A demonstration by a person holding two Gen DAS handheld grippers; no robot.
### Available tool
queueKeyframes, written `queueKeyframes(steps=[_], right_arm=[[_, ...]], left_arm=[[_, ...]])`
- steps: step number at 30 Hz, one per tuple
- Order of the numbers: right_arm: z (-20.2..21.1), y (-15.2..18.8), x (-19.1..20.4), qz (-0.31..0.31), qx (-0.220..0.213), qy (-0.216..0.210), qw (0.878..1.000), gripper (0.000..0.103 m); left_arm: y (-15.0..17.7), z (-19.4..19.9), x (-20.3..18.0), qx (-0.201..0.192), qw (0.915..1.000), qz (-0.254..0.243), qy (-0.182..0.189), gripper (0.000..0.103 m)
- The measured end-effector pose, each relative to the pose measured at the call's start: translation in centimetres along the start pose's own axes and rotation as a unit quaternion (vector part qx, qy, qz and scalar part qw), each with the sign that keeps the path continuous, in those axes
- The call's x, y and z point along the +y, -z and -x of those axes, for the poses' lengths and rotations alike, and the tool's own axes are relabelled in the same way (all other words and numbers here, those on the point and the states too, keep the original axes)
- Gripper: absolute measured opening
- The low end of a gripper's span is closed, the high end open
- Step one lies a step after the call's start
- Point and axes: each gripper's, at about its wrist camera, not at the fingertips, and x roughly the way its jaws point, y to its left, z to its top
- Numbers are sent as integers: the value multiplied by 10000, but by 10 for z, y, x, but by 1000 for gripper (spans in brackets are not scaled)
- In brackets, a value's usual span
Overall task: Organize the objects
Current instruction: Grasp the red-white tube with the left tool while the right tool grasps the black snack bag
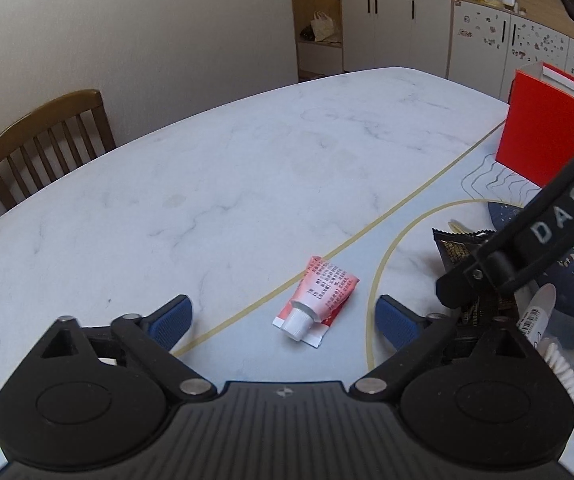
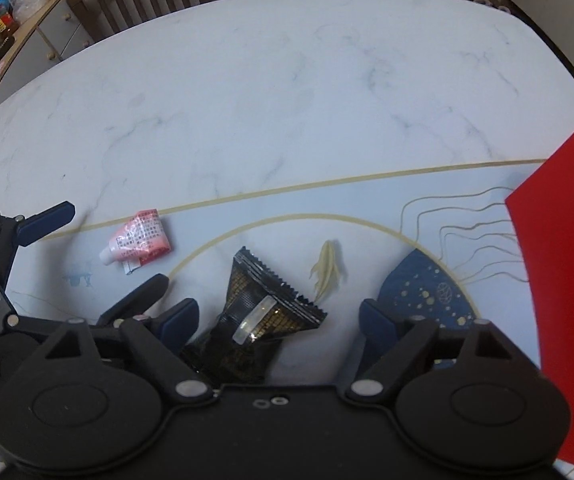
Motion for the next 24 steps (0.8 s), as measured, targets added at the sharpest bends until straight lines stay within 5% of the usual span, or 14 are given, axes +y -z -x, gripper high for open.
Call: queueKeyframes(steps=[8, 13, 24], right_arm=[[-4, 4, 9, 127, 31, -23, 9999, 74], [-2, 4, 10, 154, -20, -98, 9998, 56], [16, 6, 4, 99, -383, -249, 9989, 45]], left_arm=[[-2, -1, -5, -58, 9998, 8, 187, 57], [-4, -1, -7, 5, 9996, 57, 282, 38], [-11, 6, -6, 100, 9992, 322, 215, 22]])
